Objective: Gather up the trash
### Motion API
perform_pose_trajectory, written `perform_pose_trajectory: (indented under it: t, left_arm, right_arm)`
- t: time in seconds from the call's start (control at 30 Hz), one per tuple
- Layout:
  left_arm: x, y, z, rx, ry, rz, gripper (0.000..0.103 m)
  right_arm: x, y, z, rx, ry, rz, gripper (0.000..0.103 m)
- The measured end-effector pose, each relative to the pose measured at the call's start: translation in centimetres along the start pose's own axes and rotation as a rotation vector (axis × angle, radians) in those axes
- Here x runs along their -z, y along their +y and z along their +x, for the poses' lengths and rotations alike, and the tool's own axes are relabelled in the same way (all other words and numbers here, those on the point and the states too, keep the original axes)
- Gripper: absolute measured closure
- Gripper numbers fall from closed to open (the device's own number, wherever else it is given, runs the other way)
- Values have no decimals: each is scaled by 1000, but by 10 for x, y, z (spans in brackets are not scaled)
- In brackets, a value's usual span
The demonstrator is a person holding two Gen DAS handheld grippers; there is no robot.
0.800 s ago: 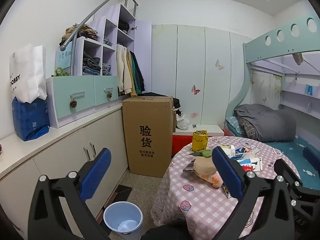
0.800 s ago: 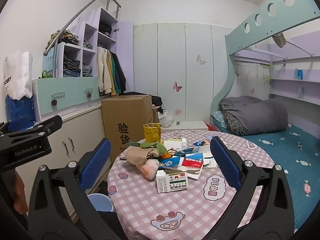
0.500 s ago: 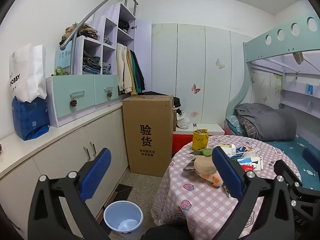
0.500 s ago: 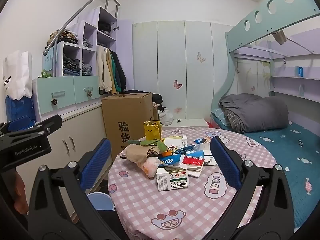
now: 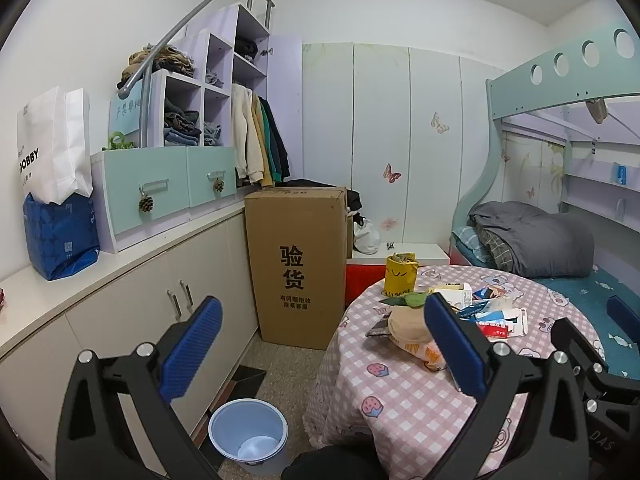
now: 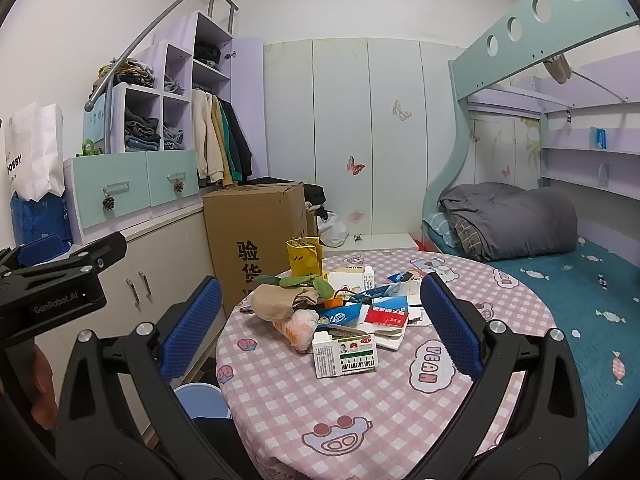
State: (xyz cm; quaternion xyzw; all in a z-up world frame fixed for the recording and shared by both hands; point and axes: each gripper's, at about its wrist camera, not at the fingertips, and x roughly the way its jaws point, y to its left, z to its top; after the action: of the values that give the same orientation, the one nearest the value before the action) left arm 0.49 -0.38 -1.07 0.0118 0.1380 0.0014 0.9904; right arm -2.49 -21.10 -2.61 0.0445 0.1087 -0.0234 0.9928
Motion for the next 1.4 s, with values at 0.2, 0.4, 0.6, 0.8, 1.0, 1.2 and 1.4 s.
perform_pose_trajectory:
  t: [0.2,0.4,0.6,0.8,1.0,1.2,1.4]
  left_arm:
    - [0,0,0,1,2,0,4]
    - [1,0,0,0,3,4,4]
    - [1,-1,0,0,4,4,4]
    - [2,-1,1,-1,5,5,4]
    - [2,-1,1,-1,5,6,4]
    - [2,-1,1,-2,6,7,4]
    - [1,-1,1,-1,7,7,4]
  right_arm:
    - [0,-2,-1,-4,6,8,6]
    - [0,-3,-1,-6,10,11,6]
    - [1,-3,-1,-6,10,11,6]
    - [0,-3,-1,-6,11,12,6]
    - [2,-5,-2,-7,16,16,6]
    - [2,-5,-2,-7,18,16,6]
    - [2,-5,-2,-9,19,19,6]
